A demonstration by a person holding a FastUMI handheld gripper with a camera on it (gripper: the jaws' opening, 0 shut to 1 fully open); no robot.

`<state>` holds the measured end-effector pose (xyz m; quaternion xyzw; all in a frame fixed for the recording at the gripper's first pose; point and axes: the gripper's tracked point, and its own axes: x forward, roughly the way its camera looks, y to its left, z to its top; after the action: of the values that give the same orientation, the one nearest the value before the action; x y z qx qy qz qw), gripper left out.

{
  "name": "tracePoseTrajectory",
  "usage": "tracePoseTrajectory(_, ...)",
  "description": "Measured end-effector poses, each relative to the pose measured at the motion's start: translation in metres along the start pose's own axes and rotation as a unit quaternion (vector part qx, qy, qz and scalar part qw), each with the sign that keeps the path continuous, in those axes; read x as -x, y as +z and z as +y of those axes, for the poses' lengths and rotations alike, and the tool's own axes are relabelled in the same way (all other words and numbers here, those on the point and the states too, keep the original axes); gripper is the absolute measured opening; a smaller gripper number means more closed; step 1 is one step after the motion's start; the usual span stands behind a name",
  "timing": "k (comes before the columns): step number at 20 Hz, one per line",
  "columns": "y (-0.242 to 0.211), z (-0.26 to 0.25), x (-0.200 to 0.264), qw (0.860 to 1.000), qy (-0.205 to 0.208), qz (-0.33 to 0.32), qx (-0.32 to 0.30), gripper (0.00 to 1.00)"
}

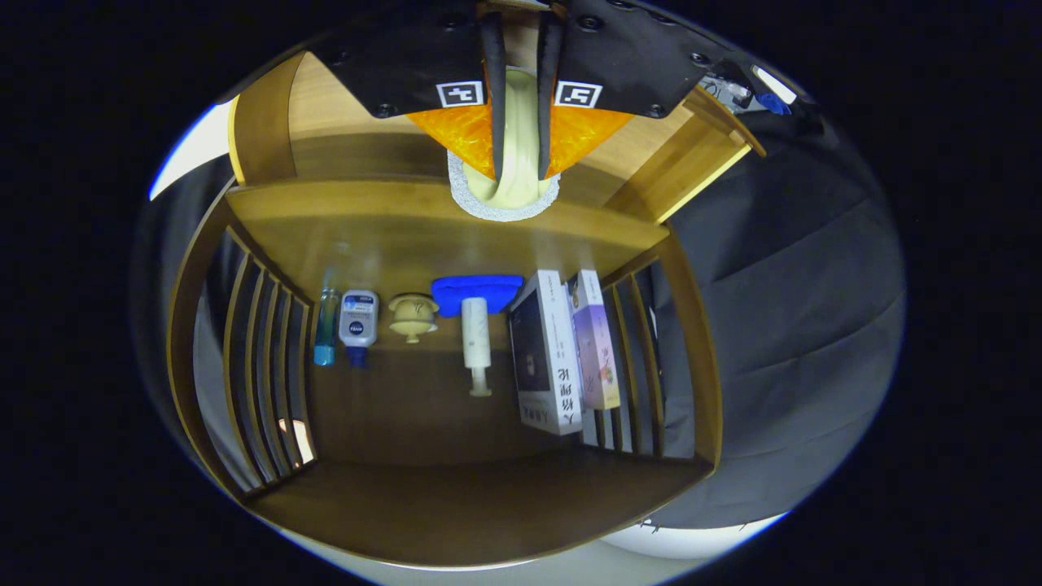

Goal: Pull open the drawer, take out the items inside it, and place them on the countertop above the cabinet.

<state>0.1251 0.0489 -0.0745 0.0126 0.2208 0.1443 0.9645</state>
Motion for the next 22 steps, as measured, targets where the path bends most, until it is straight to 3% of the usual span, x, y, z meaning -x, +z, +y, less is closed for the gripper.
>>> tracePoseTrajectory(9,0.061,-0.046,-0.04,0.998,-0.047,-0.024,-0.043,0.18)
tracePoseTrajectory(18,0.066,-0.072,-0.097,0.994,-0.077,0.005,-0.074,0.2)
tracePoseTrajectory(20,0.066,-0.076,-0.104,0.994,-0.086,0.002,-0.066,0.26)
tracePoseTrajectory(22,0.068,-0.082,-0.106,0.994,-0.094,-0.004,-0.047,0.55)
